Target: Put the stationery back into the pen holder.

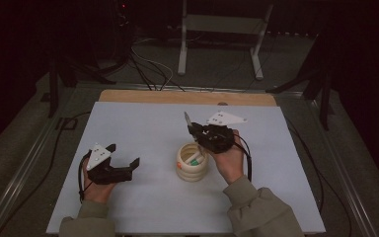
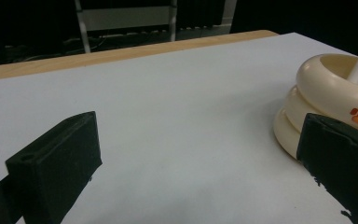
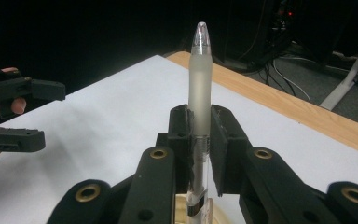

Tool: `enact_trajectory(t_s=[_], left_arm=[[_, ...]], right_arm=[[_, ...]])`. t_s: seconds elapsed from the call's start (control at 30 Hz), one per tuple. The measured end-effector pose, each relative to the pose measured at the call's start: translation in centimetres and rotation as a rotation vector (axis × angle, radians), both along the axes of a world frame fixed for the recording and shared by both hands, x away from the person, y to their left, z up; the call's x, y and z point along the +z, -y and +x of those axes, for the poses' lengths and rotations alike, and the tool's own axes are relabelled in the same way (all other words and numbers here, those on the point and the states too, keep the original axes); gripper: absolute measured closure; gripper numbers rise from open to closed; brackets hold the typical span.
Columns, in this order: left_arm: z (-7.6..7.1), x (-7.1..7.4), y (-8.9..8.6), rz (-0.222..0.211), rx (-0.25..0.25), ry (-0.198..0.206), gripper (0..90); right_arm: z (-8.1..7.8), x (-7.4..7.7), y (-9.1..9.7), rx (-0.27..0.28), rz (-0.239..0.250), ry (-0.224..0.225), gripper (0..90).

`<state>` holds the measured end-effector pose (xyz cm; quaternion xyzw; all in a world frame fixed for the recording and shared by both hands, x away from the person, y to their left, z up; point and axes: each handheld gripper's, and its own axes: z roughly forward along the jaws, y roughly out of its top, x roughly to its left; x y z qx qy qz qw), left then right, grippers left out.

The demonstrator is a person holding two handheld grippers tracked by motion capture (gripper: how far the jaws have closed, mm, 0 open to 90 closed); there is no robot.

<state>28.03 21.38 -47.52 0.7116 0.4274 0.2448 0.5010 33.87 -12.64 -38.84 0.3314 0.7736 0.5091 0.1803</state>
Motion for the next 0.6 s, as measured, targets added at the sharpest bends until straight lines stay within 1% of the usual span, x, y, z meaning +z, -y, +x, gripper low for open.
enact_trajectory(t_s=[0.6], left_arm=[[-0.02,0.01,0.0,-0.004,0.003,0.001,0.3]], right_arm=[[-0.34,-0.91,-0.51,0.015,-0.001,-0.009,80.0]])
